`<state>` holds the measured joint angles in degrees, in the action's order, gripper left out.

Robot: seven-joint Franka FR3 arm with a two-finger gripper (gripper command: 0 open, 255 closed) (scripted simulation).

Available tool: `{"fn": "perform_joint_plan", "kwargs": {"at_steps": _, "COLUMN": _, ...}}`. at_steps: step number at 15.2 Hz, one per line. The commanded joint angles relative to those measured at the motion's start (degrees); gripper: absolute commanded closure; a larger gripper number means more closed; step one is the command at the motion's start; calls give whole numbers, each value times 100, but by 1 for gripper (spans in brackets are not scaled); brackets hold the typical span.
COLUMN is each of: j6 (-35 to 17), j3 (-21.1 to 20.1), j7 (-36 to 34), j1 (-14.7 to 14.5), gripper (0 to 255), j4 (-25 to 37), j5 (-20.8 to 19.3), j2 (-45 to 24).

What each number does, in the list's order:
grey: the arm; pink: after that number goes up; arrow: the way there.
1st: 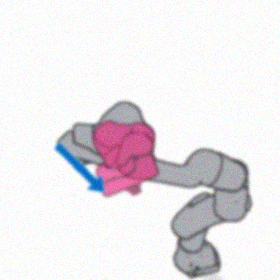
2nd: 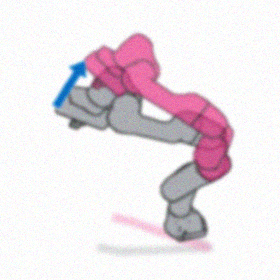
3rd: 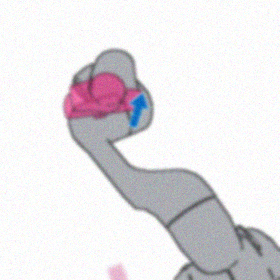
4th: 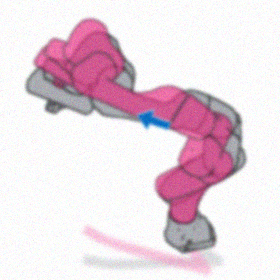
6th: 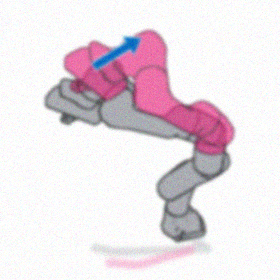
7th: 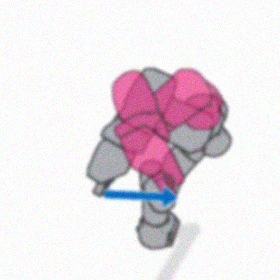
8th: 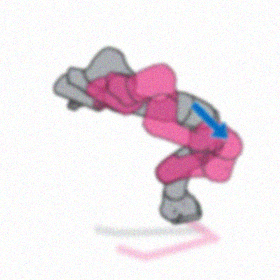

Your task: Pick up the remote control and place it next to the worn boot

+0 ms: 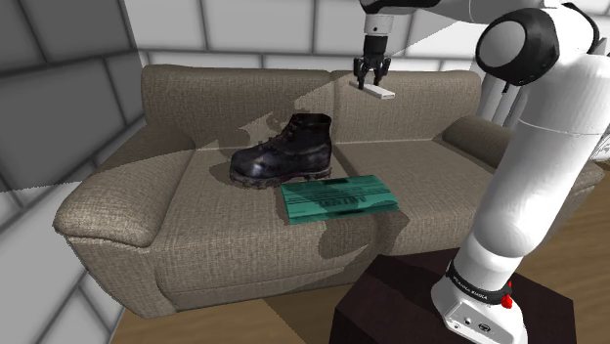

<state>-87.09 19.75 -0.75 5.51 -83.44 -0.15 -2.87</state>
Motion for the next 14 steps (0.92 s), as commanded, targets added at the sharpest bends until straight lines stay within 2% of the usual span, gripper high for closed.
{"fn": "perform_joint_plan", "kwargs": {"at_steps": 1, "j6": -27, "j3": -159, "j7": -350, "j1": -188, "gripper": 255, "j4": -234, "j5": -86, "j2": 216}}
{"fn": "perform_joint_plan", "kwargs": {"at_steps": 7, "j6": -67, "j3": -611, "j7": -1228, "j1": -618, "gripper": 255, "j4": -617, "j5": -182, "j2": 551}}
{"fn": "perform_joint_plan", "kwargs": {"at_steps": 14, "j6": -51, "j3": -1137, "j7": -2213, "j1": -1076, "gripper": 255, "j4": -721, "j5": -182, "j2": 642}}
